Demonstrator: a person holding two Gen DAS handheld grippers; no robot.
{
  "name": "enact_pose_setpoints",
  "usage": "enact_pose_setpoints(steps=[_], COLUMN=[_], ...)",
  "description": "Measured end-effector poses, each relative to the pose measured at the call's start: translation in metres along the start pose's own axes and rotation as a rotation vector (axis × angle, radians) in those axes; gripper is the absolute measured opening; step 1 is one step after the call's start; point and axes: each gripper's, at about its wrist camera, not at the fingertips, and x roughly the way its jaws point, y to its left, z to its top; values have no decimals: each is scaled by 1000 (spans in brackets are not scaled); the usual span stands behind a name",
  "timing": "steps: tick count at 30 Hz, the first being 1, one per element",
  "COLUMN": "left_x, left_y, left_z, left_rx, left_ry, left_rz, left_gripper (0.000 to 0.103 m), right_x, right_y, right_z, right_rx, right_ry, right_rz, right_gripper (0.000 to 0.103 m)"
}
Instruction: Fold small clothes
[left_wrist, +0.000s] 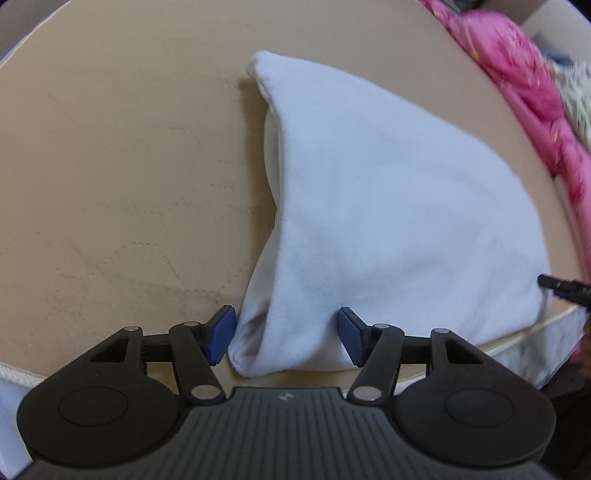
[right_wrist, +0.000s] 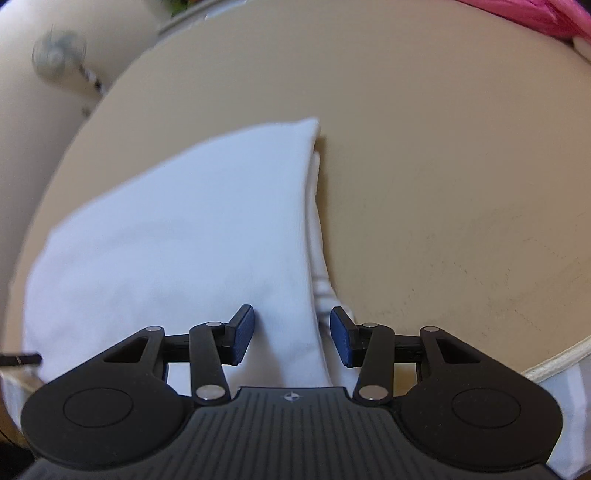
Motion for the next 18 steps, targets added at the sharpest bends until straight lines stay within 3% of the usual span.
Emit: enact_pose_setpoints(steps=[3,6,11,13,14,18], left_x=[3,2,-7,-9,-11,-23], left_y=[-3,-4,8,9,8,4], left_z=[0,-1,-6,-6,-7,-10], left_rx=[28,33,32,47,59,68], left_ry=[-7,-14,-25,-32,-40,-77], left_rz=[9,18,-6,-15,-12,-39], left_gripper=[66,55,14,10,9,8], right_x=[3,1,1,4,3,-9], right_y=[-1,-6,-8,-4,-2,0], right_z=[-9,-12,-18,-18,-18,-17], right_rx=[-10,-5,-30,-74,-91,-79], right_ry=[30,35,38,35,31,-19], right_rz=[-12,-20,-22,-33,-23,27], right_gripper=[49,50,50,39,23,11])
